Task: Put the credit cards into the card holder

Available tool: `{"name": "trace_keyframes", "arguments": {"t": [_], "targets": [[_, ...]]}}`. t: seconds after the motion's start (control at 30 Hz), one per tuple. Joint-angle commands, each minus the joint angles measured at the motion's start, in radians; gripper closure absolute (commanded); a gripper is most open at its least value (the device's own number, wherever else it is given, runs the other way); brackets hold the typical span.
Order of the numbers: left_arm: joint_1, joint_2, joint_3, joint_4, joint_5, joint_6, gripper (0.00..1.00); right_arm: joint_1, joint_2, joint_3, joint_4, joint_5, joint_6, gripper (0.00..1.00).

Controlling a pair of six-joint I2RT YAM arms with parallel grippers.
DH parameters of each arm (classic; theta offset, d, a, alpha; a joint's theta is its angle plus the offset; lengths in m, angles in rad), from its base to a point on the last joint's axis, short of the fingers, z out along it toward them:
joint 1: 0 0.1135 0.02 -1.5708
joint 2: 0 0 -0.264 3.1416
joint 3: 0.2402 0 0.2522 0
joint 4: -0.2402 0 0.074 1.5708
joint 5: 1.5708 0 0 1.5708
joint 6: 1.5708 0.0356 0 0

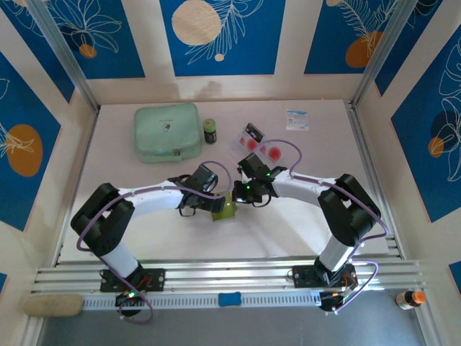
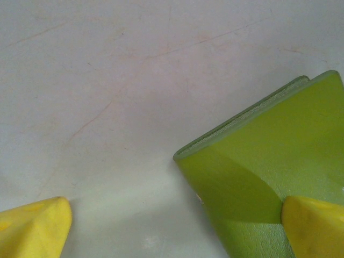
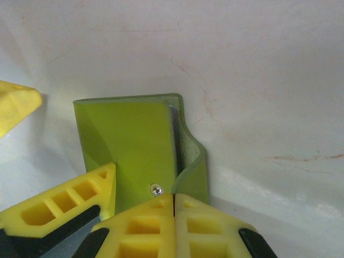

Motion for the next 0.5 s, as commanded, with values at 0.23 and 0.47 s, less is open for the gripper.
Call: {"name": "trace_keyframes", "arguments": {"t": [0.23,0.47], "targets": [[-0.006,0.017,-0.045,-0.056,-0.046,-0.003,0.00,-0.005,-0.025,-0.019,0.038,-0.073,0.002,1.00],[-0.007,0.016,-0.046,-0.054,-0.046,-0.006,0.00,0.002,-0.009,-0.017,0.064,-0.101,0.011,1.00]]}}
